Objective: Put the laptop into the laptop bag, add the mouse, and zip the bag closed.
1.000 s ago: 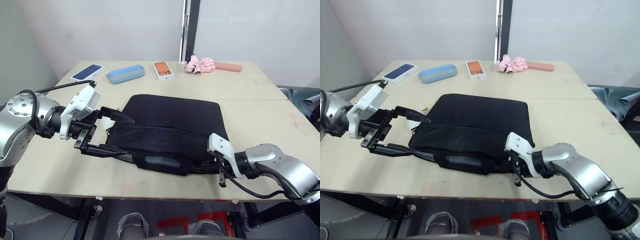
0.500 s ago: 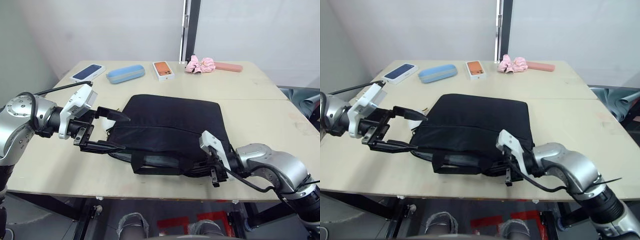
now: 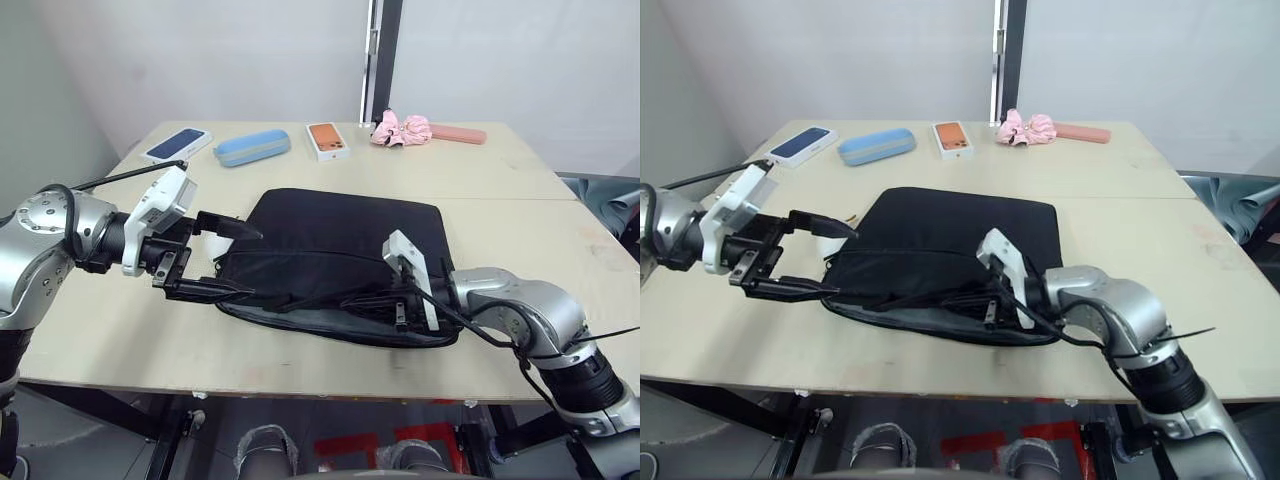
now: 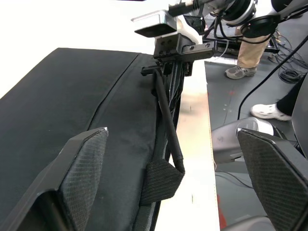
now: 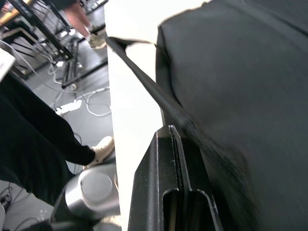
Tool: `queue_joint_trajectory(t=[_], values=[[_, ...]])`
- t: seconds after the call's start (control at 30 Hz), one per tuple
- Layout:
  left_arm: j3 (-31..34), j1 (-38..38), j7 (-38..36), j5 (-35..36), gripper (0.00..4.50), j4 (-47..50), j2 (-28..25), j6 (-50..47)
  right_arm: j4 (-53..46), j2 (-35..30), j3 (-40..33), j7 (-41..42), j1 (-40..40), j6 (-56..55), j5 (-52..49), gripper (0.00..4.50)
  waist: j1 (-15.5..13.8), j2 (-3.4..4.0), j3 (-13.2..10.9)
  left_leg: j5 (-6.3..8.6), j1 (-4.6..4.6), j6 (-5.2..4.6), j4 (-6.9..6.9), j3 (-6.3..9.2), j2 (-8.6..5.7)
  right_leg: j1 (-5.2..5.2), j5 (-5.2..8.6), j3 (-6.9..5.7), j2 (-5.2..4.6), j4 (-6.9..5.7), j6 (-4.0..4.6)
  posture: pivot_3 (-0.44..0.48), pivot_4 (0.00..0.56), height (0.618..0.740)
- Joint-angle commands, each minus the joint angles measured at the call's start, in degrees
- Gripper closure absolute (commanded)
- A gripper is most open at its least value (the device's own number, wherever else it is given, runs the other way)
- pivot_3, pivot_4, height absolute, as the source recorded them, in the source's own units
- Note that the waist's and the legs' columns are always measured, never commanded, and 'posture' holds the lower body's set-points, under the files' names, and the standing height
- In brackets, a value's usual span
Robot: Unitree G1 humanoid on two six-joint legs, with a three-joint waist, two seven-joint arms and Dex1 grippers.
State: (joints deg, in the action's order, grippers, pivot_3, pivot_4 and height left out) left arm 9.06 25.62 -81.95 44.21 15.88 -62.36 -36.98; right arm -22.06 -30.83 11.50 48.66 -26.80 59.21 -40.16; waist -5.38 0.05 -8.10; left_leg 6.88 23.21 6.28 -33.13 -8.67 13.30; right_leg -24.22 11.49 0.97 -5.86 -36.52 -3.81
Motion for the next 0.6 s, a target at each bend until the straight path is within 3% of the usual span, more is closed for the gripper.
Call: queue_joint_trajectory(t=[0.03, 0.5, 0.6], values=[[0.3, 1.2, -0.2, 0.0, 0.0, -0.3, 0.2, 0.5, 2.4, 1.5, 1.7, -1.6, -3.2, 0.6, 1.4, 4.47, 0.0, 0.0, 0.0, 0.0, 0.0, 0.01, 0.0, 0.0, 0.0, -0.01, 0.0, 0.01, 0.0, -0.03, 0.0, 0.0, 0.15, 0.74], [0.9, -0.5, -1.5, -0.6, 0.0, -1.8, 0.3, 2.8, 11.5, 4.8, 6.4, -2.7, -11.5, -0.9, 8.7, 4.47, 0.1, 0.0, 0.0, -0.02, 0.02, 0.12, 0.01, 0.0, 0.02, -0.12, 0.01, 0.05, 0.05, -0.11, -0.01, 0.0, 0.15, 0.74], [1.5, -1.2, -2.0, -1.0, 0.0, -2.5, -0.2, 3.3, 13.3, 3.5, 11.1, -0.9, -13.2, -3.1, 13.0, 4.47, 0.1, 0.0, 0.0, -0.02, 0.0, 0.15, 0.0, 0.0, 0.02, -0.12, 0.01, 0.07, 0.05, -0.17, -0.01, 0.0, 0.15, 0.74]])
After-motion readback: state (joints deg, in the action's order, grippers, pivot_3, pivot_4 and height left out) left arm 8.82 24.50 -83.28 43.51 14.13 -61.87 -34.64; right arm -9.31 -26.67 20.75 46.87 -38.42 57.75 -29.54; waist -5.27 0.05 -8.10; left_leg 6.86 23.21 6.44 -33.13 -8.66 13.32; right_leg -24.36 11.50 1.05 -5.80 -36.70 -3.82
